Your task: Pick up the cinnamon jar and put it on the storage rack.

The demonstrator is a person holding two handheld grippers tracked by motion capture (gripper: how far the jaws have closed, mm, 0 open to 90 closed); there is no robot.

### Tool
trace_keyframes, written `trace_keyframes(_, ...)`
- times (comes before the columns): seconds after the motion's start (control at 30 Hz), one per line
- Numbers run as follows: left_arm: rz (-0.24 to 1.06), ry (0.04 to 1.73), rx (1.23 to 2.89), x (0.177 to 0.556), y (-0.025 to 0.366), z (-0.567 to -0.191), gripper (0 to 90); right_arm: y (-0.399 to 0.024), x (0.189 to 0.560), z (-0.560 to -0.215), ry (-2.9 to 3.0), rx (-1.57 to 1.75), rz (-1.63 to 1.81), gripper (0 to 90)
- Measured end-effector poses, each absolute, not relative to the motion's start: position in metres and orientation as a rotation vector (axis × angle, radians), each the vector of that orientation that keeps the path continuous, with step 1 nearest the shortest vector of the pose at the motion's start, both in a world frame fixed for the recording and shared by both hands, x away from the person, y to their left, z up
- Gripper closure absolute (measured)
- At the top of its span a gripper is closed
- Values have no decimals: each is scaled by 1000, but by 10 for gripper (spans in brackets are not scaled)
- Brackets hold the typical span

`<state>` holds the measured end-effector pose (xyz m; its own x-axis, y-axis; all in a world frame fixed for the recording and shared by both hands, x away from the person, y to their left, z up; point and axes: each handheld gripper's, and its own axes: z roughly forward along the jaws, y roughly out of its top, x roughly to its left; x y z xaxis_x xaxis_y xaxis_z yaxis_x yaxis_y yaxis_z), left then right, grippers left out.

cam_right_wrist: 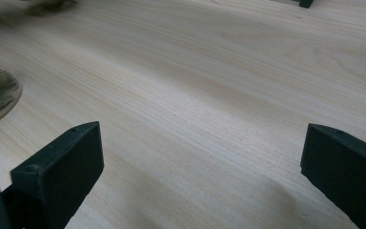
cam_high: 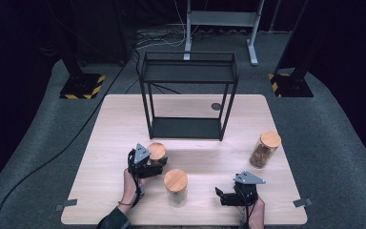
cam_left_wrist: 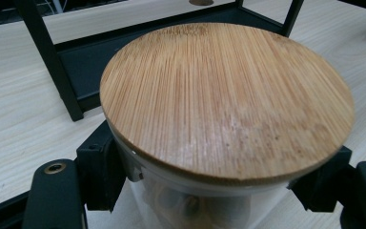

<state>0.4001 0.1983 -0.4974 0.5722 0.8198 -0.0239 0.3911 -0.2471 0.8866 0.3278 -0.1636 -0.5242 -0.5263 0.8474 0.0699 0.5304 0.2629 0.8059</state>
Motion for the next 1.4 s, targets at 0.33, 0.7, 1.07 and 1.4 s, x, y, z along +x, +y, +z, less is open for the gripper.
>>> trace_keyframes(0.33, 561, 977, 1861, 407, 195, -494, 254, -164, 328, -524, 2168, 1254, 1151, 0)
trace_keyframes(0.7, 557, 968, 1861, 413, 190, -489, 254, -164, 328, -524, 2170, 1254, 1151, 0)
trace_keyframes(1.07, 552, 967, 1861, 419, 187, -484, 255, -164, 329, -524, 2171, 1259, 1151, 1)
trace_keyframes(1.4, 540, 966, 1865, 425, 184, -483, 255, -163, 329, -524, 2174, 1260, 1147, 2)
